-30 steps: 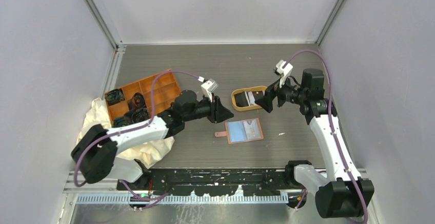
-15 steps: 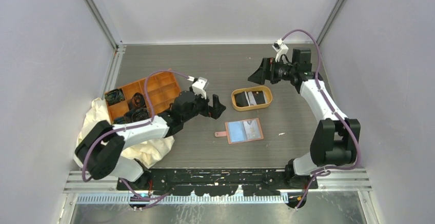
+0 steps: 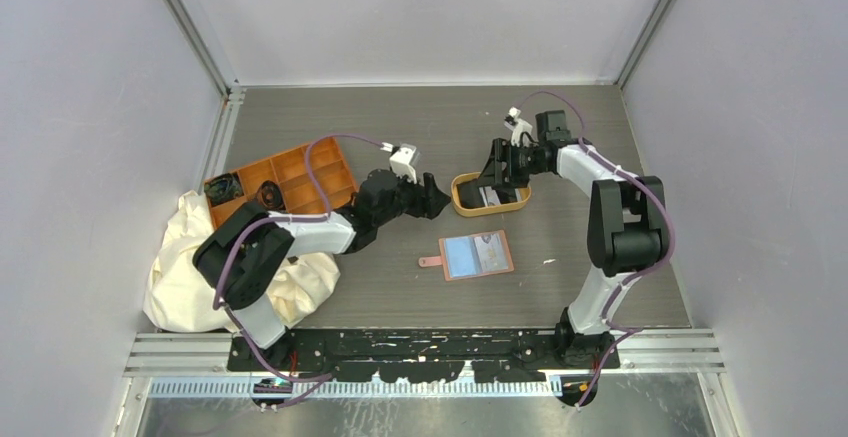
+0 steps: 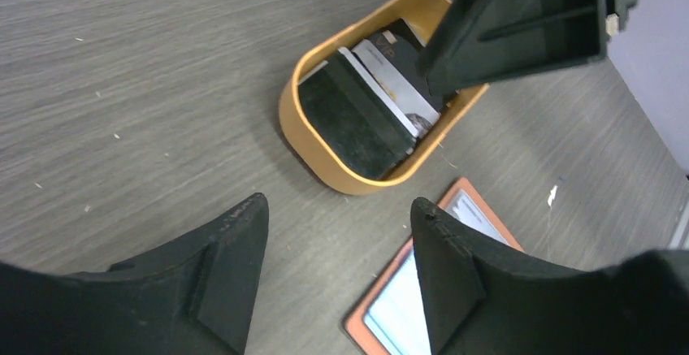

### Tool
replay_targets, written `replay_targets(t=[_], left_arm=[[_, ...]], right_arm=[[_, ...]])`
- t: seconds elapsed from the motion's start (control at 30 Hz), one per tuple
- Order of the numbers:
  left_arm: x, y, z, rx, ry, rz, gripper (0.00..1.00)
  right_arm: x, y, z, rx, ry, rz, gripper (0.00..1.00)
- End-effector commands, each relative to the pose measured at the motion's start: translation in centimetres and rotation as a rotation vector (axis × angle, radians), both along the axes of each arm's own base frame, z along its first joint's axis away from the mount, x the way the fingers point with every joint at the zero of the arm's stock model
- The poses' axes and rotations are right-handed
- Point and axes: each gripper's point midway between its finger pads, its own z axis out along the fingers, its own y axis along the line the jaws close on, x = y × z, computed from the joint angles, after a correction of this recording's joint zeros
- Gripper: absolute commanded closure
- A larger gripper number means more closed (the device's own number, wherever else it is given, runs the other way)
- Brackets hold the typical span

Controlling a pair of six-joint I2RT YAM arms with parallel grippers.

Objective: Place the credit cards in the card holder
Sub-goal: Pick up the credit card from the storage box.

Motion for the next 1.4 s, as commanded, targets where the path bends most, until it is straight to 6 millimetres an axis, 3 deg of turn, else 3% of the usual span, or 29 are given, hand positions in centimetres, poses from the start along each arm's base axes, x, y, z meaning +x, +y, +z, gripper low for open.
replay_targets(t=[0.0, 0.1, 0.27, 0.47, 0.6, 0.73, 0.87, 1.2, 1.37], left_arm=[[3.0, 0.3, 0.9, -0.043, -0.043, 0.021, 0.38], [3.8, 0.8, -0.1, -0.048, 0.001, 0.003, 0.44], [4.9, -0.2, 1.4, -0.058, -0.010, -0.039, 0.46], [3.4, -0.5, -0.7, -0.055, 0.064, -0.061, 0.45], [2.4, -2.6, -1.4, -0.015, 0.070, -0.075, 0.44], [3.0, -3.8, -2.7, 0.084, 0.092, -0.021, 0.44], [3.4, -3.6, -3.8, 0.111, 0.126, 0.028, 0.47], [3.1, -4.6, -5.1, 0.130, 0.165, -0.026, 0.69], [3.0, -4.9, -5.3, 0.126, 0.167, -0.038, 0.80]], right_arm=[[1.9, 0.1, 0.9, -0.040, -0.035, -0.013, 0.35], [2.2, 0.1, 0.1, -0.062, -0.018, -0.007, 0.36], [2.3, 0.4, -0.6, -0.081, 0.002, 0.001, 0.37], [2.1, 0.7, -1.1, -0.060, 0.034, 0.010, 0.38], [1.8, 1.1, -1.4, -0.036, 0.059, 0.019, 0.41], [1.5, 1.5, -1.7, -0.004, 0.091, 0.022, 0.42], [1.3, 1.8, -2.1, 0.018, 0.120, 0.026, 0.43], [1.0, 2.7, -2.3, 0.094, 0.176, 0.021, 0.47], [0.8, 3.9, -1.0, 0.199, 0.191, 0.040, 0.51]])
